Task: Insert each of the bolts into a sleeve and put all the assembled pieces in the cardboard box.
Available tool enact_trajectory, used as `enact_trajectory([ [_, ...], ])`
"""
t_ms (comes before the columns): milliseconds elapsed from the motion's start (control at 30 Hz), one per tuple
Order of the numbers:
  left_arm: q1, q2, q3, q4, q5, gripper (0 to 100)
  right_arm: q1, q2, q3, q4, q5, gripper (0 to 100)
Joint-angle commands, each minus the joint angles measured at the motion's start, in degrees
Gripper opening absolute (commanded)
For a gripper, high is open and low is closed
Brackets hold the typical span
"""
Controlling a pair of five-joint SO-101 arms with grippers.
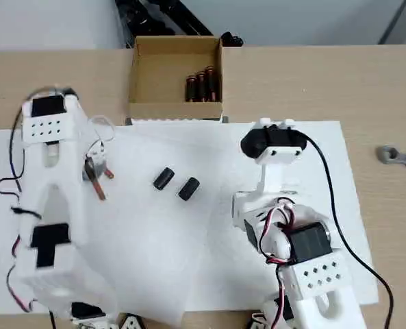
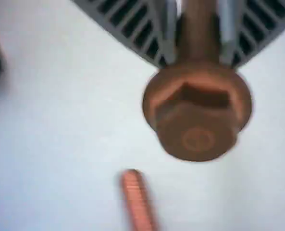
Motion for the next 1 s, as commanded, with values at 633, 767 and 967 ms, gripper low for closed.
enact_trajectory([
  [633,9.23,-29.19,-3.12,1.67,-8.44,1,-6.55,29.76,-18.46,-10.42,-16.70,16.5],
  [767,9.23,-29.89,-2.95,1.67,-10.11,1,-7.43,40.66,-29.10,-7.08,-20.40,16.5],
  [967,9.23,-32.62,-0.04,1.67,-10.46,1,-12.88,52.09,-41.58,0.84,-27.78,16.5],
])
